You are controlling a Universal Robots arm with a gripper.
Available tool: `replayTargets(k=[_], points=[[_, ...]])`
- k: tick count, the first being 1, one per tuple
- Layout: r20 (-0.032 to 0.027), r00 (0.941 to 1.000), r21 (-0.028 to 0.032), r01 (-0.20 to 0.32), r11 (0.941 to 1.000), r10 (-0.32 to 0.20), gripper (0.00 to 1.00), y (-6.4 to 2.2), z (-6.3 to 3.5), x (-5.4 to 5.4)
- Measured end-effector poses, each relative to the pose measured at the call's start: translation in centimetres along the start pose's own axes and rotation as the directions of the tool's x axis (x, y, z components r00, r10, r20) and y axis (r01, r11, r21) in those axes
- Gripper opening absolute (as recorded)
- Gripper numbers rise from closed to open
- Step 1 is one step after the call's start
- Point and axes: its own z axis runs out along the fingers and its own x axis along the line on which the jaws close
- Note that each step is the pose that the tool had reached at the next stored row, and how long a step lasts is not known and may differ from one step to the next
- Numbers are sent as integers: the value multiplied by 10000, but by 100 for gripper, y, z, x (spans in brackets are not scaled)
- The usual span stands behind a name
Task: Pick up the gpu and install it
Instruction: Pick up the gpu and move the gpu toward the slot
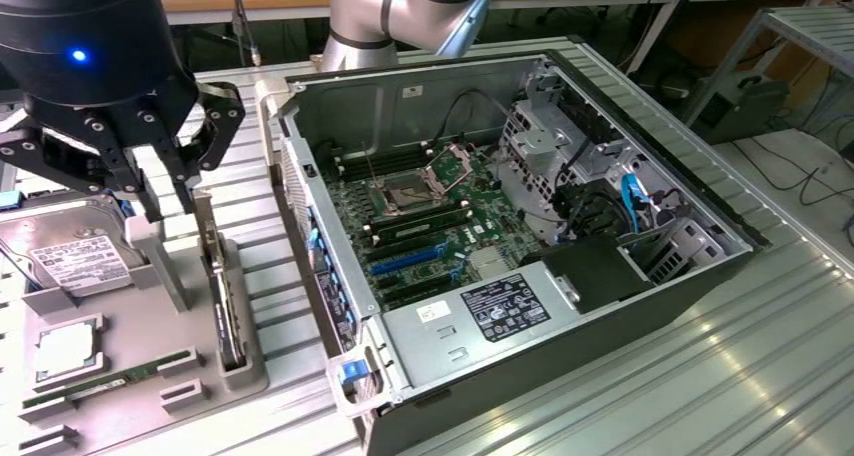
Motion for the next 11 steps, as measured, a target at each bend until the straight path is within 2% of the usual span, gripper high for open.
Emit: replayTargets(k=[3, 4, 5, 7, 8, 11], points=[[0, 10000, 0, 0, 10000, 0, 48, 0, 0, 0], [0, 10000, 0, 0, 10000, 0, 48, 0, 0, 0], [0, 10000, 0, -1, 10000, 1, 54, 0, 0, 0], [-1, 10000, 26, 35, 10000, -35, 54, 10, 3, 0], [-9, 10000, 37, 94, 9999, -94, 60, 16, 4, 0], [-45, 9999, 60, 149, 9999, -149, 60, 32, 21, -2]])
